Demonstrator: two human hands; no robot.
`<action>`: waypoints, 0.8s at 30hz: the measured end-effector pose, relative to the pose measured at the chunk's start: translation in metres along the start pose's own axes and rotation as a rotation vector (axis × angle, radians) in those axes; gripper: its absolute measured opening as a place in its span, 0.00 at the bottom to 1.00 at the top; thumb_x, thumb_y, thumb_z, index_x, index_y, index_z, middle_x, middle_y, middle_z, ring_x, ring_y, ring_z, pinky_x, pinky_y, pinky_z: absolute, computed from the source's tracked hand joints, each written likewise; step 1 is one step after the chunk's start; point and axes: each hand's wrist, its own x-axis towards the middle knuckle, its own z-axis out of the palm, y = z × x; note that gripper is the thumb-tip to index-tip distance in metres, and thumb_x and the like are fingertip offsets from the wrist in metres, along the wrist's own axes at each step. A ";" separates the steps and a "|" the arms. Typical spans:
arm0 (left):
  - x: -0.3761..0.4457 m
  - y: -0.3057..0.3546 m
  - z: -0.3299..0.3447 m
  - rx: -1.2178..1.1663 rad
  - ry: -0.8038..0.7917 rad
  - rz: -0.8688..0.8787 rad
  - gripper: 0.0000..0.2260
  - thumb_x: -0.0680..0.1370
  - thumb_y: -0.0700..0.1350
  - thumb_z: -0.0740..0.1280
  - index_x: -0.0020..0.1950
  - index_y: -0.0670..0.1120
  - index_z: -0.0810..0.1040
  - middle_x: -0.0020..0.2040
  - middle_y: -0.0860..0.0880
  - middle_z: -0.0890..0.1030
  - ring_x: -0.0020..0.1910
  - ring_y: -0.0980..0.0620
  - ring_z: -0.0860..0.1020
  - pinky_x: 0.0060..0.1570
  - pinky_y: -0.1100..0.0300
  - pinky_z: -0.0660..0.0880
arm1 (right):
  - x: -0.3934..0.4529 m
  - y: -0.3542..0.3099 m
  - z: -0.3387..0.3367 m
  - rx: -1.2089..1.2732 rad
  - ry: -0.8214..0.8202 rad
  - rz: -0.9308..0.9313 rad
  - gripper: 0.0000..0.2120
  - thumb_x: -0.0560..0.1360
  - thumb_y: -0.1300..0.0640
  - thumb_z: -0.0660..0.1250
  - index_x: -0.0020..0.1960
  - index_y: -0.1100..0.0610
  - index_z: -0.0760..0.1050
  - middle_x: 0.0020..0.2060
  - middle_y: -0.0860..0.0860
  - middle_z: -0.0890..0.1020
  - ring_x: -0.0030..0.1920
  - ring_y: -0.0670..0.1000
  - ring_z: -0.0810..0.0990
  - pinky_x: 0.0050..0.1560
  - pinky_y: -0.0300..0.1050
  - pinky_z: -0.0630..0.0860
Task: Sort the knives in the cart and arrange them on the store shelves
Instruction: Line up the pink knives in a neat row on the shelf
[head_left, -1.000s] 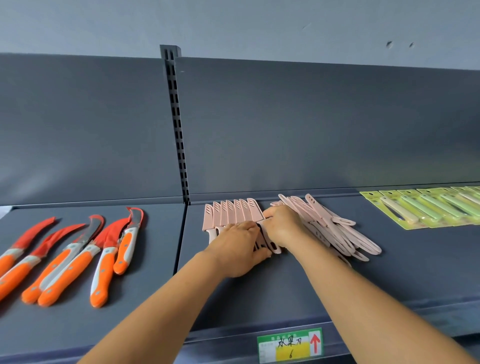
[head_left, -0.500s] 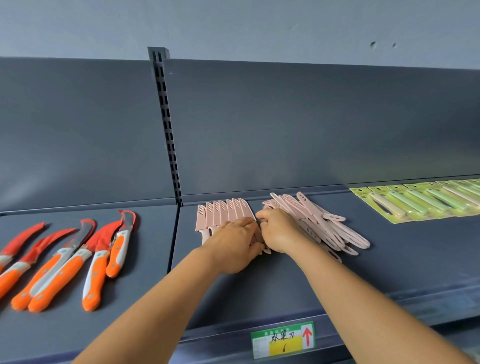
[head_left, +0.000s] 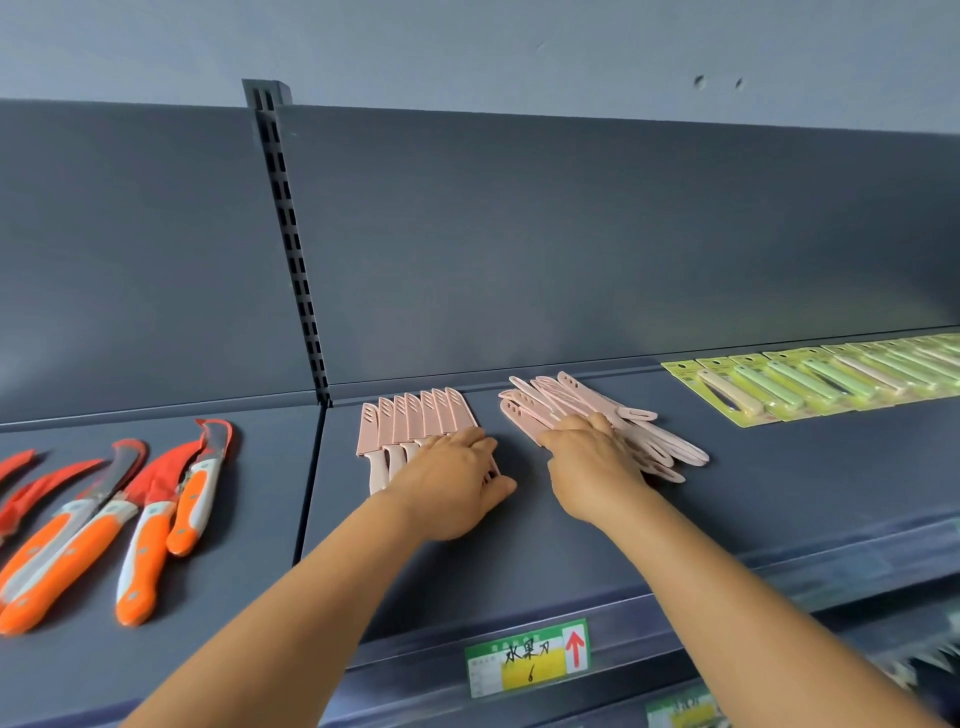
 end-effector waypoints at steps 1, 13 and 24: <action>-0.001 0.000 0.000 -0.002 0.007 -0.004 0.23 0.81 0.57 0.56 0.71 0.45 0.66 0.74 0.48 0.64 0.69 0.45 0.66 0.67 0.56 0.58 | 0.000 0.000 0.001 0.029 -0.001 -0.009 0.23 0.77 0.62 0.60 0.70 0.48 0.66 0.63 0.52 0.70 0.64 0.56 0.65 0.63 0.49 0.68; -0.002 -0.002 0.004 -0.006 0.018 -0.030 0.25 0.81 0.58 0.56 0.73 0.46 0.65 0.74 0.48 0.63 0.71 0.46 0.63 0.70 0.56 0.55 | 0.003 -0.021 -0.016 -0.041 0.038 0.061 0.17 0.74 0.69 0.62 0.61 0.58 0.71 0.54 0.56 0.79 0.55 0.57 0.78 0.44 0.45 0.71; 0.000 -0.008 0.009 -0.054 0.053 -0.026 0.24 0.80 0.58 0.57 0.71 0.45 0.65 0.73 0.48 0.64 0.71 0.47 0.63 0.70 0.55 0.55 | 0.039 -0.040 -0.006 0.813 0.059 0.209 0.14 0.73 0.68 0.60 0.55 0.65 0.79 0.56 0.57 0.80 0.56 0.59 0.78 0.57 0.50 0.76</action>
